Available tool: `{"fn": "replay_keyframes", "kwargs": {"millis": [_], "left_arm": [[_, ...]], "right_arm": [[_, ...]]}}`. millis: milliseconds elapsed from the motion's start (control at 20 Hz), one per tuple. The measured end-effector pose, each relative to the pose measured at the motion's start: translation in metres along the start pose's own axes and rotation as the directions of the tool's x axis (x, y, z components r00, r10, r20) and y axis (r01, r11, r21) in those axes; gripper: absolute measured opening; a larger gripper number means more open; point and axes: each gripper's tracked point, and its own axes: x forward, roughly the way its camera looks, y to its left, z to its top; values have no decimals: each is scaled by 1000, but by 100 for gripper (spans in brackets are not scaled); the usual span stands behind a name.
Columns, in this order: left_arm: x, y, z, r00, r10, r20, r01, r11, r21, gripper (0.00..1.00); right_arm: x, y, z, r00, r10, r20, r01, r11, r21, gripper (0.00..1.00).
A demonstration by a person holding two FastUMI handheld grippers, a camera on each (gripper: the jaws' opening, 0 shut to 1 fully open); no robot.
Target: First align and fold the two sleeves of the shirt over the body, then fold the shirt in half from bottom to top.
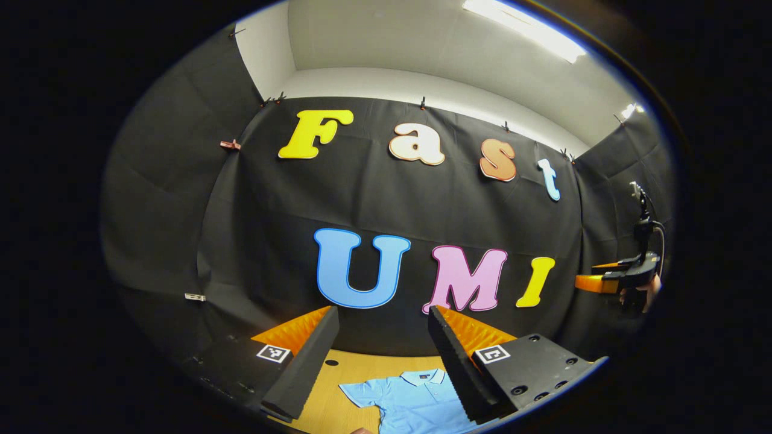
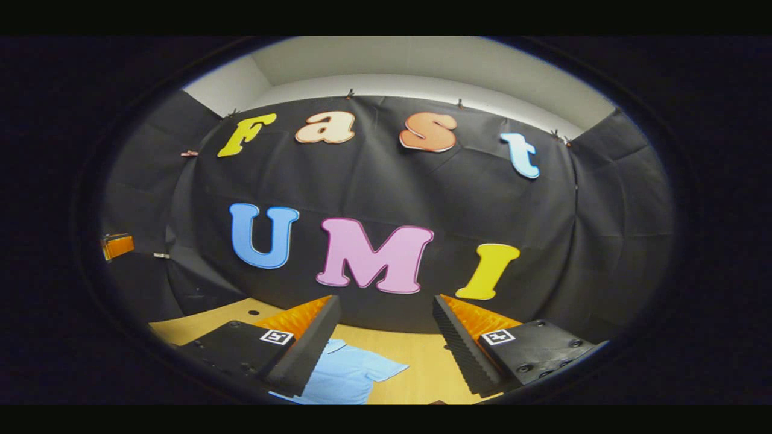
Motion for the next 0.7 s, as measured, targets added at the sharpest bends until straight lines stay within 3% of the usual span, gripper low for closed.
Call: {"fn": "replay_keyframes", "kwargs": {"millis": [200,300,500,700], "left_arm": [[5,-7,-11,1000,-17,-21,17,1000,13,95],[13,-14,-24,999,-17,-39,18,1000,8,95],[44,-20,-58,991,21,-129,-20,1000,14,96],[87,-32,-69,984,77,-163,-79,997,-8,95]], "right_arm": [[43,3,-55,987,91,-132,-87,995,40,97],[75,-4,-104,963,127,-240,-115,991,62,97],[139,-20,-219,876,193,-443,-187,981,58,97],[187,-34,-334,742,241,-626,-237,967,91,97]]}}
